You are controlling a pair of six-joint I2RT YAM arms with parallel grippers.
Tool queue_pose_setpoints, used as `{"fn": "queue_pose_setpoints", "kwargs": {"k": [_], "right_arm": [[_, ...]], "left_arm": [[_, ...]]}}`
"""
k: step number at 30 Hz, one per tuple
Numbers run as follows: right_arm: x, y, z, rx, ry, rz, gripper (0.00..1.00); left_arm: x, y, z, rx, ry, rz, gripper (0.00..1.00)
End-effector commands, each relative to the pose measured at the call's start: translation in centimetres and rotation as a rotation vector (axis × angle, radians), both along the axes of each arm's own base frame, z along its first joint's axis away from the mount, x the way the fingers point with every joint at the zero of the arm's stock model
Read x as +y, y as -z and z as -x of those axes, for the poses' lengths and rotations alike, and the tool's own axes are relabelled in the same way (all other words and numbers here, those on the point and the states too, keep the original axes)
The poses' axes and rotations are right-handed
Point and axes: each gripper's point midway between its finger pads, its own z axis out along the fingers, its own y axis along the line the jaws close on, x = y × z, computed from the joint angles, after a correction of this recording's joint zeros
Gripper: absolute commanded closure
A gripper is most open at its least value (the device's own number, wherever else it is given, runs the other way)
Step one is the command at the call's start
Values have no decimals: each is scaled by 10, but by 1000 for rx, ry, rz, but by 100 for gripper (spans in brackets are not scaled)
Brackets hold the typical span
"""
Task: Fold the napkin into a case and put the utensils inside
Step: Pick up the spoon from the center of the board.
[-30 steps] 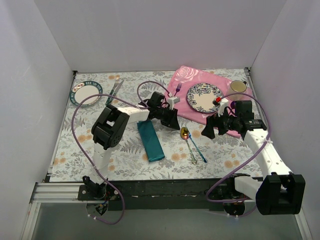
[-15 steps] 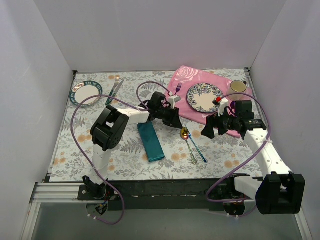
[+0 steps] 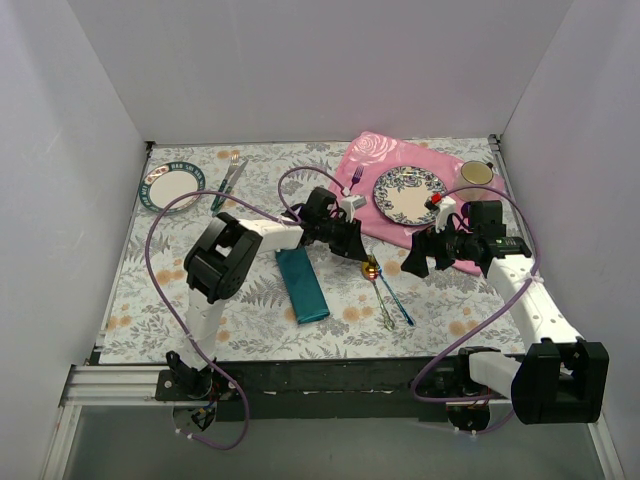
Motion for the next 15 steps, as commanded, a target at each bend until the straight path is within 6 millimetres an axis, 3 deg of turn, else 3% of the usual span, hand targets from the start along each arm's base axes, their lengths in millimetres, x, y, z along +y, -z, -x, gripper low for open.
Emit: {"fn": "queue_pose_setpoints", "kwargs": {"k": [1, 12, 15], "right_arm": [[3, -17, -10, -42, -7, -24, 1], [1, -16, -13, -46, -8, -10, 1], [1, -15, -13, -45, -8, -8, 1]], "left_arm": [[-3, 1, -4, -14, -6, -18, 81], [-9, 10, -1, 0, 14, -40, 80], [-12, 6, 3, 5, 31, -21, 96]]}}
